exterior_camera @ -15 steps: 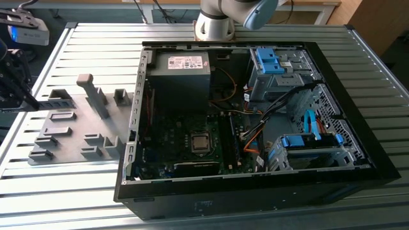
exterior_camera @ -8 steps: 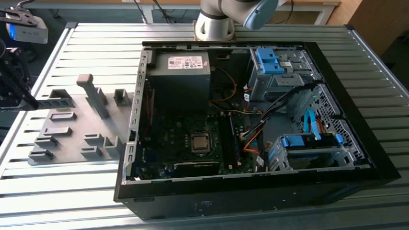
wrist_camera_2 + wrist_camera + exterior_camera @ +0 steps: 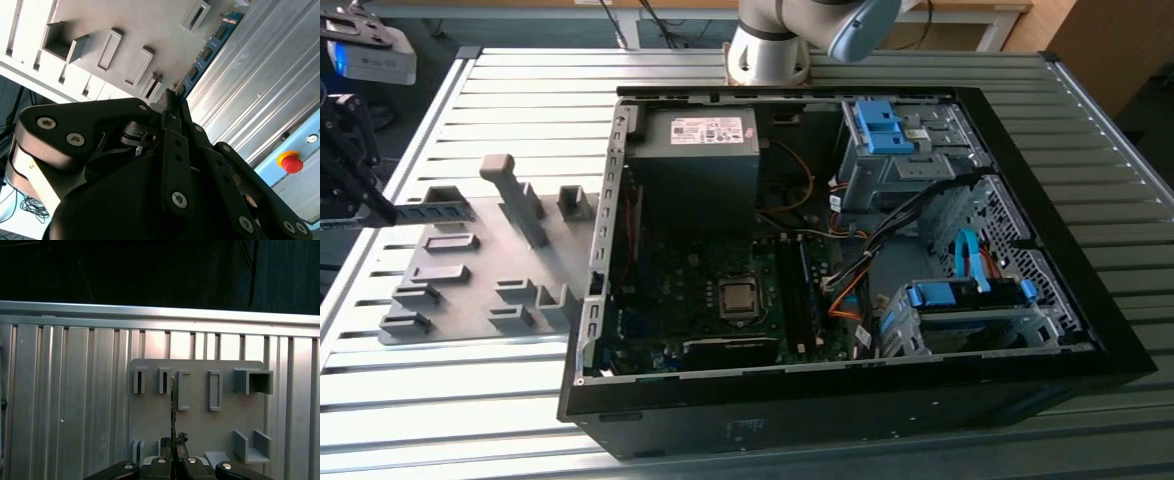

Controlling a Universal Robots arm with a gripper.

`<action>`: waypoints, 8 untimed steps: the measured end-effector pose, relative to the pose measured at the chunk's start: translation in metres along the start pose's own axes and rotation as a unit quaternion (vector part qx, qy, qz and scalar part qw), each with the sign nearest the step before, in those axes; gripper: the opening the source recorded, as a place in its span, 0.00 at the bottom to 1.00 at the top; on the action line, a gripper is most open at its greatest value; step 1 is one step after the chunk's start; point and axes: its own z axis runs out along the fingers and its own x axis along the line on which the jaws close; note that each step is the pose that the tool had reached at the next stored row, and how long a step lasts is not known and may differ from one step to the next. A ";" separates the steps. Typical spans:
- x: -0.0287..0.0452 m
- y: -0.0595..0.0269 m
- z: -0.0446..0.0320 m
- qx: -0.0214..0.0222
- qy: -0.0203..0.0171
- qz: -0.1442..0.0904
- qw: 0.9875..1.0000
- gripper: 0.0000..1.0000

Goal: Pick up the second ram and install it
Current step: 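Pick up the second ram and move it above second insertion slot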

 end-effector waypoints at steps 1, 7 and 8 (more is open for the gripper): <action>0.0000 0.0000 -0.0006 0.000 0.000 0.000 1.000 0.14; -0.0001 0.0000 -0.0033 0.000 0.000 0.000 1.000 0.14; -0.0001 0.0000 -0.0036 0.000 0.000 0.000 1.000 0.14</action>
